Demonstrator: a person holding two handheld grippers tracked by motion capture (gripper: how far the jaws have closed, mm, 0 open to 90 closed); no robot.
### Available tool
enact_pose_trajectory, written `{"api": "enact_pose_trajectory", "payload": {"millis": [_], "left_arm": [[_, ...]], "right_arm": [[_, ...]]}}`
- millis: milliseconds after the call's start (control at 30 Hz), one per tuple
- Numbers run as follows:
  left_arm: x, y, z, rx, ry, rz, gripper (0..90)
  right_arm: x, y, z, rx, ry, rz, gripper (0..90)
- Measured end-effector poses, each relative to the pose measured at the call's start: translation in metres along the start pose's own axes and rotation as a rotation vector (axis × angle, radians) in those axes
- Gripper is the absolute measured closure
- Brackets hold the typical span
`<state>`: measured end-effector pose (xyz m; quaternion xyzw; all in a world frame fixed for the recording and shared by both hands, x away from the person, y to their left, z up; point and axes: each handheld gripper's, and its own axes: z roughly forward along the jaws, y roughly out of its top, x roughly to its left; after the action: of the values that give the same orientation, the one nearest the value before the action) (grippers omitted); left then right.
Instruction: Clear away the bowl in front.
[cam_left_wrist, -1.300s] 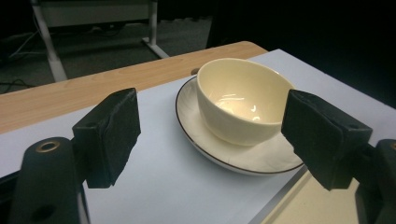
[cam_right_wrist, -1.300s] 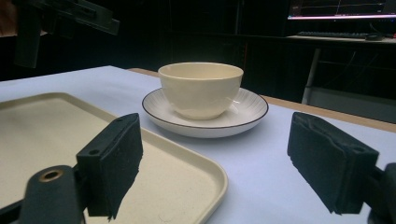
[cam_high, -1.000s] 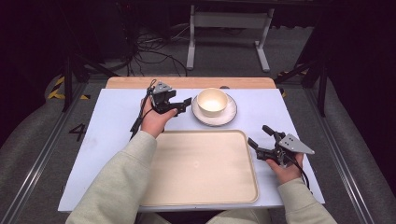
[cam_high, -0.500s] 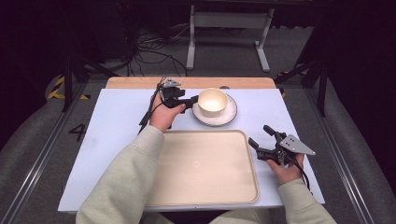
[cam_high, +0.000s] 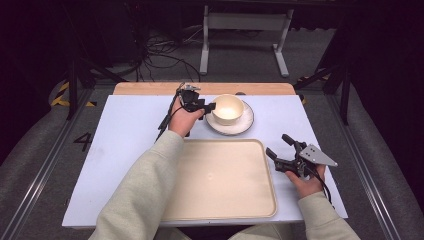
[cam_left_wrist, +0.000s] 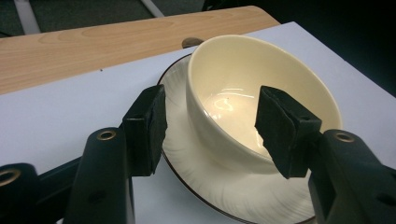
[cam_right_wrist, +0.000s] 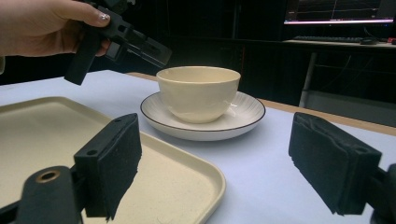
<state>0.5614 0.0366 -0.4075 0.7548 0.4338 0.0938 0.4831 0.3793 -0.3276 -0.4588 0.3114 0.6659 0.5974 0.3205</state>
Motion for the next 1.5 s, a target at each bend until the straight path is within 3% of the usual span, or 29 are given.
{"api": "enact_pose_trajectory", "payload": {"millis": [100, 300, 400, 533, 667, 900, 1067, 1233, 1500], "left_arm": [[-0.001, 0.0, 0.007, 0.022, 0.03, 0.005, 44.7], [-0.003, 0.002, 0.02, 0.035, 0.031, -0.007, 47.2], [-0.004, 0.002, 0.027, 0.074, 0.047, -0.004, 48.8], [-0.008, 0.002, 0.036, 0.098, 0.044, -0.019, 53.0], [-0.011, 0.001, 0.041, 0.119, 0.062, -0.004, 54.2], [-0.011, 0.0, 0.044, 0.118, 0.088, -0.058, 62.5], [-0.012, 0.002, 0.045, 0.129, 0.11, -0.072, 65.7], [-0.015, 0.002, 0.048, 0.108, 0.132, -0.104, 72.6], [-0.018, 0.002, 0.05, 0.114, 0.165, -0.082, 81.8]], "right_arm": [[0.0, 0.0, 0.0, 0.002, 0.001, 0.0, 17.3], [0.0, 0.0, 0.0, 0.005, 0.002, -0.004, 17.7], [0.0, 0.0, 0.001, 0.009, 0.002, -0.006, 17.8], [0.0, 0.0, 0.001, 0.006, 0.005, 0.0, 18.0], [0.0, 0.0, 0.001, 0.005, 0.005, -0.001, 18.0], [0.0, 0.0, 0.0, 0.006, 0.004, 0.0, 18.4], [0.0, 0.0, 0.001, 0.006, 0.003, 0.0, 18.9], [0.0, 0.0, 0.001, 0.006, 0.001, 0.004, 19.3], [0.0, 0.0, 0.0, 0.005, 0.002, 0.004, 19.3]]}}
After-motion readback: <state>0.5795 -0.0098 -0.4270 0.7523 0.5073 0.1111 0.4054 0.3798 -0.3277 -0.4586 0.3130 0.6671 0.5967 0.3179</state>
